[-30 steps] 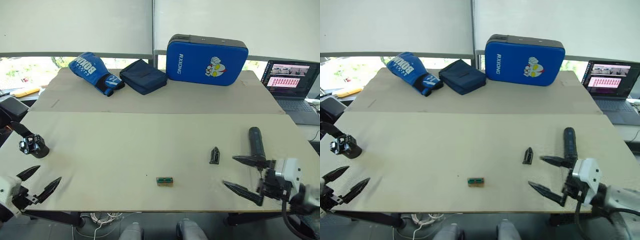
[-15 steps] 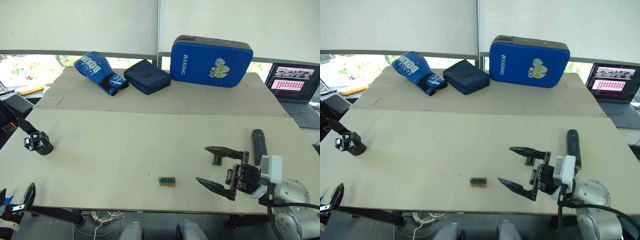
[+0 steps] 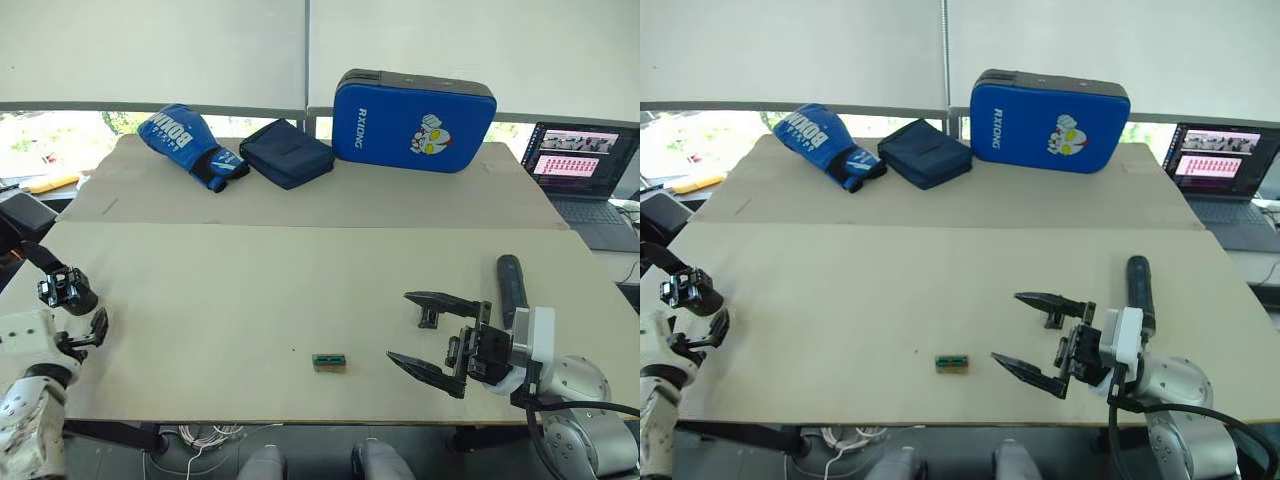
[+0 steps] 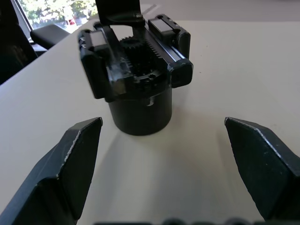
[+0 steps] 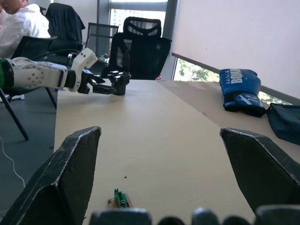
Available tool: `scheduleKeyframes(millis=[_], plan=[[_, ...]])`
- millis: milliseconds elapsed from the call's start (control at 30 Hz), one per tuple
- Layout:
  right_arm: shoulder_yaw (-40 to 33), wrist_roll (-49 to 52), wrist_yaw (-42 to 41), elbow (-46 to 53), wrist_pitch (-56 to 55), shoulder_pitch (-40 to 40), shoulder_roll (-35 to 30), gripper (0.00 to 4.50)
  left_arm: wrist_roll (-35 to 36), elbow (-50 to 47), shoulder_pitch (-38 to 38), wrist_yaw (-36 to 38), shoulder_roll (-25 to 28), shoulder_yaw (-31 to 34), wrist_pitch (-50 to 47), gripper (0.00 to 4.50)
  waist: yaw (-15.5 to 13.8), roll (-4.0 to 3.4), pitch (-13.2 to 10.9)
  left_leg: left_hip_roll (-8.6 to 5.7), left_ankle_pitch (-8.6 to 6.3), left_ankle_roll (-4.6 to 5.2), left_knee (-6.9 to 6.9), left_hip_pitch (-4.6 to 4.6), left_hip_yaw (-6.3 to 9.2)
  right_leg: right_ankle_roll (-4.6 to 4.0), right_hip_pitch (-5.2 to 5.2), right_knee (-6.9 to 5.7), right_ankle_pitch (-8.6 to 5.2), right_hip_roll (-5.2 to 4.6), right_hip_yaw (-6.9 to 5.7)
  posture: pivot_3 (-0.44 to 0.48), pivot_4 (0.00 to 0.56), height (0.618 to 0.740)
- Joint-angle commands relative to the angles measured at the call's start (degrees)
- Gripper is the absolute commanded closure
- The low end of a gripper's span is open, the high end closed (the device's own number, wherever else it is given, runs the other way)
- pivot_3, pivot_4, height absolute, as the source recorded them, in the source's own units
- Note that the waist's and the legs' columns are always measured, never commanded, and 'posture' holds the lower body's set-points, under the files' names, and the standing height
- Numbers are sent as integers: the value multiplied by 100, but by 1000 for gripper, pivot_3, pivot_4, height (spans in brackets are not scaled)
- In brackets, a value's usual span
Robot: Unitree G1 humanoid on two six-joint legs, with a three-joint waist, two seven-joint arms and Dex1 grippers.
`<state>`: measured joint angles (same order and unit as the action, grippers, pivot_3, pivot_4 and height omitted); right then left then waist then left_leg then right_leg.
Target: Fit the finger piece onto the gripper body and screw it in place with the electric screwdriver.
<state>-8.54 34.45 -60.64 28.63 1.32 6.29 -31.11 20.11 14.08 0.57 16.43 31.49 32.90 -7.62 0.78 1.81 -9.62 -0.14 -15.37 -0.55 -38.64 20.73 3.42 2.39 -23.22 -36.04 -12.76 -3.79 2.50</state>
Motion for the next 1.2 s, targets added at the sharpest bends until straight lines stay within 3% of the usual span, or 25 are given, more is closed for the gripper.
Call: scheduleKeyframes(millis=[33, 400, 600, 700, 800, 867, 1000, 1200], plan=[[-86, 14, 68, 63, -92, -20, -60, 0, -245, 329, 272, -250, 75, -70, 89, 89, 7, 0, 0, 2, 0, 0, 0, 0, 0, -1, 0, 0, 0, 1, 0, 0, 150, 740], [-210, -43, 218, 67, -132, 50, -99, 0, -591, 1850, 1337, -553, 158, -264, 791, 89, -29, 0, 0, -2, 0, -1, 0, -4, 1, -1, 1, -2, 2, -2, 1, 0, 150, 740], [-225, -41, 279, 116, -109, 89, -144, 0, -711, 2408, 1539, -473, 233, -399, 1052, 89, -21, -5, 2, -1, 0, -1, 0, -6, 1, -1, 2, -3, 2, -1, 1, 0, 150, 740], [-257, -36, 323, 124, -87, 105, -157, 0, -687, 2561, 1561, -437, 269, -384, 1155, 853, -17, -8, 3, 0, 0, -1, 0, -8, 1, -1, 2, -4, 2, -2, 1, 0, 150, 740], [-312, -25, 349, 117, -87, 155, -193, 0, -621, 2604, 1555, -290, 256, -394, 1318, 2152, -18, -11, 5, -1, 0, -1, 0, -9, 1, -1, 3, -5, 2, -2, 1, 0, 150, 740], [-327, -22, 368, 113, -94, 180, -219, 0, -515, 2581, 1573, -142, 205, -362, 1507, 2179, -24, -10, 4, -1, 0, -1, 0, -9, 0, -1, 4, -4, 2, -3, 1, 0, 150, 740], [-517, 4, 326, 118, -124, 409, -319, 0, 117, 1380, 1485, 805, -157, -459, 1952, 2179, -97, -6, 2, -3, 0, -1, 0, -2, 1, 1, 2, 0, 2, -16, 0, 0, 150, 740], [-965, 76, 242, 187, -187, 981, -433, 0, 306, -940, 1083, 1253, -473, -1385, 1005, 2179, -144, 50, -24, -9, 1, -3, -21, 47, 9, 22, -23, 16, 20, -36, -2, 0, 150, 740]])
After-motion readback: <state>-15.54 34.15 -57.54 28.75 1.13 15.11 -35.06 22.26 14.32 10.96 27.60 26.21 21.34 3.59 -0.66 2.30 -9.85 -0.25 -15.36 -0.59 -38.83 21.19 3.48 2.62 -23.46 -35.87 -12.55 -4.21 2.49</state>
